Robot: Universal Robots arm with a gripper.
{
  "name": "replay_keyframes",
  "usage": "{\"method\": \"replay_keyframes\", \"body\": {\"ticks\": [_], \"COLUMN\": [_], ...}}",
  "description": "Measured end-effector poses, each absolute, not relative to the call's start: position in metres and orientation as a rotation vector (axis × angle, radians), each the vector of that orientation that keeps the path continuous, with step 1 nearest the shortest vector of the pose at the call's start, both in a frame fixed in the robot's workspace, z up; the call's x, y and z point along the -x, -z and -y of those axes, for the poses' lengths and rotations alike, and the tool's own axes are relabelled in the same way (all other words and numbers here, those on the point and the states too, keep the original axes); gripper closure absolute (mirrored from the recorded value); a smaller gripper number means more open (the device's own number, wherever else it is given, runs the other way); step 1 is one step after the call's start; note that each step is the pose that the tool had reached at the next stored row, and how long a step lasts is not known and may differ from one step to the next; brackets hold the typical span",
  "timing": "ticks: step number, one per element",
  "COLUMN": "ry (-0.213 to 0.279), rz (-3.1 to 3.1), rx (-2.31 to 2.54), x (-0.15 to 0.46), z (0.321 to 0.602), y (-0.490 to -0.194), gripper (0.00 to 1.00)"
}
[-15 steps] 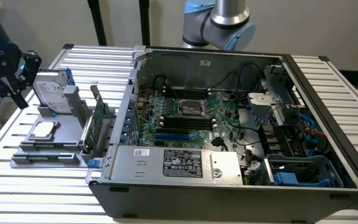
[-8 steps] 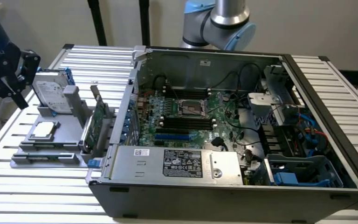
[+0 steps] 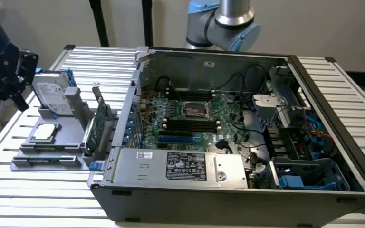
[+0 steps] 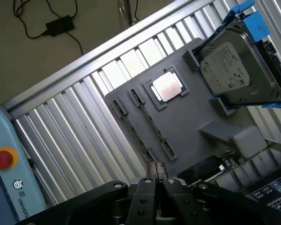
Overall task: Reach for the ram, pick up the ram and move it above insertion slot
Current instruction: 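Pick up the ram and move it above insertion slot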
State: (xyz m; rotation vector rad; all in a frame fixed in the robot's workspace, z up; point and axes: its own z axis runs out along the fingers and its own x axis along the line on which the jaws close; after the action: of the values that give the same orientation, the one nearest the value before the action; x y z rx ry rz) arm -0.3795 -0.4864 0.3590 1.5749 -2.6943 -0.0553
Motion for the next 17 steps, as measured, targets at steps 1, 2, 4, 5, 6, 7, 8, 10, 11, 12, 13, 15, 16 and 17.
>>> {"method": "replay_keyframes", "body": {"ticks": [1,2,4,5,6,7,8,10,11,12,13,15,16,17], "ry": [0.055,0.055,0.054,0.054,0.053,0.053,0.053,0.052,0.052,0.051,0.051,0.05,0.05,0.05], "rz": [2.68,2.665,2.634,2.619,2.603,2.588,2.57,2.537,2.521,2.504,2.487,2.452,2.434,2.416], "rx": [-1.599,-1.623,-1.671,-1.694,-1.718,-1.741,-1.766,-1.811,-1.833,-1.857,-1.879,-1.923,-1.945,-1.968], "x": [0.3795,0.3795,0.3795,0.3795,0.3795,0.3795,0.3795,0.3795,0.3795,0.3794,0.3795,0.3795,0.3795,0.3795], "z": [0.4864,0.4864,0.4864,0.4864,0.4864,0.4864,0.4864,0.4864,0.4864,0.4864,0.4864,0.4864,0.4864,0.4864], "y": [-0.359,-0.359,-0.359,-0.359,-0.359,-0.359,-0.359,-0.359,-0.3591,-0.359,-0.359,-0.359,-0.359,-0.3589], "gripper": [0.89,0.89,0.89,0.89,0.89,0.89,0.89,0.89,0.89,0.89,0.89,0.89,0.89,0.89]}}
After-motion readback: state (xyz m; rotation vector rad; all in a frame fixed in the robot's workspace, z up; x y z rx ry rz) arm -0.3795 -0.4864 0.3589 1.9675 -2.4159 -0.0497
